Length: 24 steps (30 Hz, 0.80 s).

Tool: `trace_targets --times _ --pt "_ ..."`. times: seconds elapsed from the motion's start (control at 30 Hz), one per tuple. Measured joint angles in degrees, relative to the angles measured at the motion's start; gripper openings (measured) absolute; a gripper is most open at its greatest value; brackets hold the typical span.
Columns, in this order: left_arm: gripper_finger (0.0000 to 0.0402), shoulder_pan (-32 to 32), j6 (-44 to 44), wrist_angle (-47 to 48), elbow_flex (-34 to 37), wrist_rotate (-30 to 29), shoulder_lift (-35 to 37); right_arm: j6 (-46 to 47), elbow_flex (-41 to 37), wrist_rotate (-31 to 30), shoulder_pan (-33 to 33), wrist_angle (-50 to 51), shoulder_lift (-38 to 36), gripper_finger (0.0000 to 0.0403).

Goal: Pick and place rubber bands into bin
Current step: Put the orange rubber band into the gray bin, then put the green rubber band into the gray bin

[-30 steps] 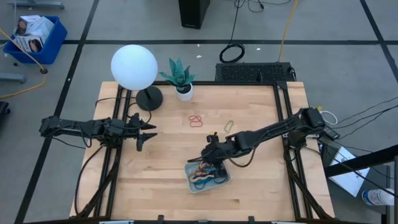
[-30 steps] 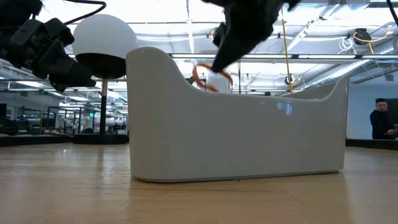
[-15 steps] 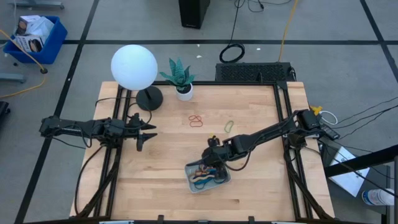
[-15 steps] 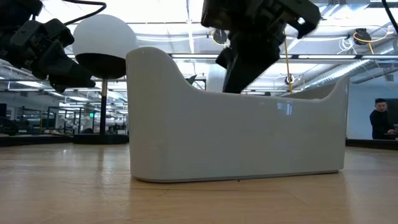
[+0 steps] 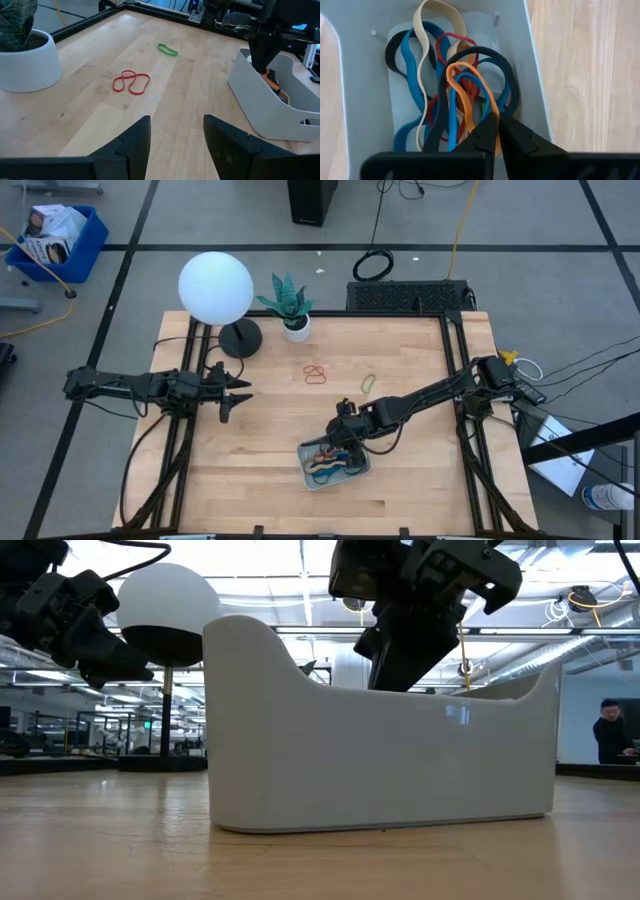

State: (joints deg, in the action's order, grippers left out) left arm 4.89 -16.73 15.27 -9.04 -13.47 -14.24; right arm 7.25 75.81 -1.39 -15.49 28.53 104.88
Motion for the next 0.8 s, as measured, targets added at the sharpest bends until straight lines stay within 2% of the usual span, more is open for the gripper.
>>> trace_targets --times 0.2,0.5,0.63,0.8 --pt "0.0189 0.00 0.00 0.00 -0.01 0.00 0.00 0.01 0.00 0.10 0.00 -0.02 0.00 0.0049" --pt "0.0189 0.00 -0.02 -0.02 0.00 0.00 0.00 1.07 0.00 0.09 0.00 0.15 -0.38 0.0139" --pt "0.0189 0.02 -0.02 -0.04 0.00 0.02 0.00 1.07 0.00 0.04 0.00 1.01 -3.22 0.0156" --pt "0.0189 0.02 -0.02 -0.02 0.00 0.02 -0.02 1.07 0.00 -1.35 0.68 1.73 -10.90 0.0161"
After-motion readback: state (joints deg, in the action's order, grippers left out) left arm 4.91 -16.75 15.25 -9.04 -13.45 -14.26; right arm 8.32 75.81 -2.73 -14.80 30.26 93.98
